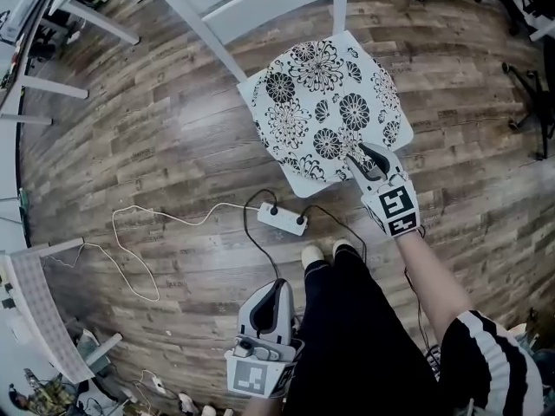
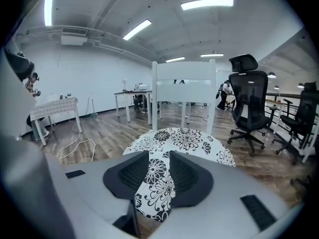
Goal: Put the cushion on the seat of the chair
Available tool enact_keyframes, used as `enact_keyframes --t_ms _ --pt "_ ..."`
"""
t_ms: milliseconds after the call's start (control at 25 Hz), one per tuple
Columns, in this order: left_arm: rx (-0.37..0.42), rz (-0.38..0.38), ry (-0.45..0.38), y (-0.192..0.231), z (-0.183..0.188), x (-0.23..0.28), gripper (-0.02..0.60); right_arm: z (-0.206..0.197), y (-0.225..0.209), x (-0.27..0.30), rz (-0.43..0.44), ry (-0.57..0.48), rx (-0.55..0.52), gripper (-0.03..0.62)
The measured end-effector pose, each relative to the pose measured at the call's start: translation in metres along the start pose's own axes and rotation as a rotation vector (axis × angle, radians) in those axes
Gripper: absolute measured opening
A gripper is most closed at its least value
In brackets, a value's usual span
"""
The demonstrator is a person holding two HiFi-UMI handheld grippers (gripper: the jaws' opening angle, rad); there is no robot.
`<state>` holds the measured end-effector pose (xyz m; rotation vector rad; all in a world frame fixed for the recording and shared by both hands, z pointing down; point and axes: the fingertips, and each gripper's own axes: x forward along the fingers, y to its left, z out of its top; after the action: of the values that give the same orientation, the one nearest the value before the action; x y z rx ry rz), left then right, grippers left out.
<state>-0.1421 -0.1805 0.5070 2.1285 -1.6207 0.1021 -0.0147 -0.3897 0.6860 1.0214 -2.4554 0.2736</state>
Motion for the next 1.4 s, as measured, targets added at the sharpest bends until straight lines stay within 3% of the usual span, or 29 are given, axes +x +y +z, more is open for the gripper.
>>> enact_keyframes --t_ms 440,560,720,960,1400 --pt "0.052 -0.069 -0.062 -0.018 0.030 0.003 0.006 0.086 0.014 -0.074 -0.054 -0.216 0.005 0.043" --pt "0.069 -0.117 -0.093 -0.028 0.045 0.004 0.006 0.108 0.019 -0.094 -0.062 -0.252 0.005 0.037" --pt "0.091 -0.118 -0.081 -0.028 0.051 0.002 0.006 0.137 0.029 -0.120 -0.067 -0.299 -0.027 0.029" --pt "0.126 -0.151 -0.138 -0.031 0.084 0.005 0.006 0.176 0.040 -0.147 -0.073 -0.344 -0.003 0.020" --pt "0.165 -0.207 -0.203 -0.043 0.121 -0.009 0.006 0.222 0.066 -0.200 -0.106 -0.427 0.020 0.020"
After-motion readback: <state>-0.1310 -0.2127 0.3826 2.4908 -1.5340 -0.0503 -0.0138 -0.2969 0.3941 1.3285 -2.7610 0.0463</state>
